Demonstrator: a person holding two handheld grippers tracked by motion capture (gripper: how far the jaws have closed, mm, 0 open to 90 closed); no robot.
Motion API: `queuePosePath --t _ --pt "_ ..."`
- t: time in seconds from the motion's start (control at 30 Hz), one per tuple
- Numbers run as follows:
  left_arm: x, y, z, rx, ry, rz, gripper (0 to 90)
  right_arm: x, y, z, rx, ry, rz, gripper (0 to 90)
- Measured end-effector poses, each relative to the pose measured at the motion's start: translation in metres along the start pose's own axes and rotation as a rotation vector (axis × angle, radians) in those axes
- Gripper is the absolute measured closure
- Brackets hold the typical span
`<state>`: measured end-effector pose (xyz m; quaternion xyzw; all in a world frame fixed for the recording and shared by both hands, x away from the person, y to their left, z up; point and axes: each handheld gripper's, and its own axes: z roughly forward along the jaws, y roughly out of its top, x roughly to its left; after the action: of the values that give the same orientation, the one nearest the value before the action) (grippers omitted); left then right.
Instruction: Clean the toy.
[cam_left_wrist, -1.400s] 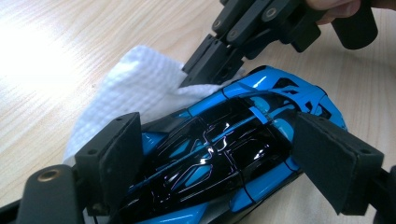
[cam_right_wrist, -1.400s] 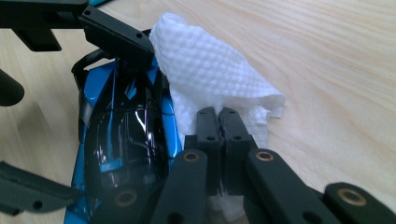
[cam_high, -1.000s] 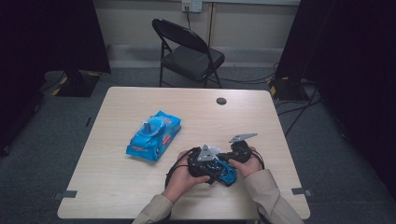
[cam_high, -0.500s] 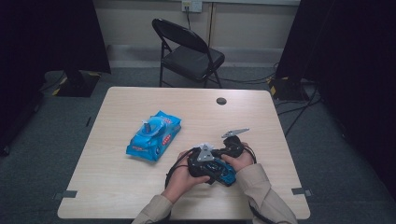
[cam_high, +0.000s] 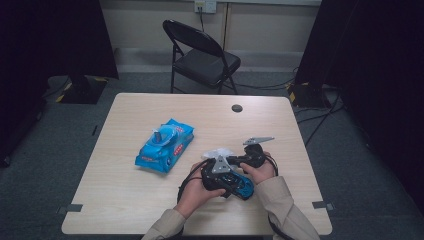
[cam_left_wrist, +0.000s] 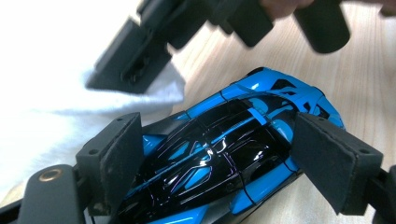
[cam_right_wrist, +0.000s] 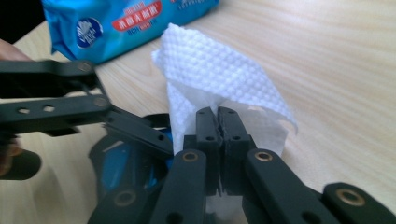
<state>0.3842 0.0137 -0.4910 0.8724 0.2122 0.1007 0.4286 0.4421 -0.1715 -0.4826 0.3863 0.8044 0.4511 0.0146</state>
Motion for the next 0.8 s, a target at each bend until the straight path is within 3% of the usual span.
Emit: queuePosePath --t 0.23,0.3,0.5,0.67,0.8 --pt "0.002 0.003 -0.003 0.022 -0.022 -0.007 17.0 0.009 0.004 -0.021 -0.040 0.000 -0.025 88.5" --pt "0.003 0.003 -0.006 0.004 -0.028 -0.017 17.7 0.013 0.004 -0.026 -0.047 0.001 -0.039 88.5" --pt "0.005 0.004 -0.031 -0.027 -0.024 -0.022 19.2 0.024 0.000 -0.042 -0.067 0.009 -0.059 88.5" --pt "0.015 -0.010 -0.059 -0.035 0.015 -0.041 19.4 0.039 -0.002 -0.048 -0.091 0.036 -0.074 88.5" --pt "0.021 -0.025 -0.081 -0.047 0.041 -0.066 19.4 0.057 -0.003 -0.041 -0.089 0.075 -0.102 88.4"
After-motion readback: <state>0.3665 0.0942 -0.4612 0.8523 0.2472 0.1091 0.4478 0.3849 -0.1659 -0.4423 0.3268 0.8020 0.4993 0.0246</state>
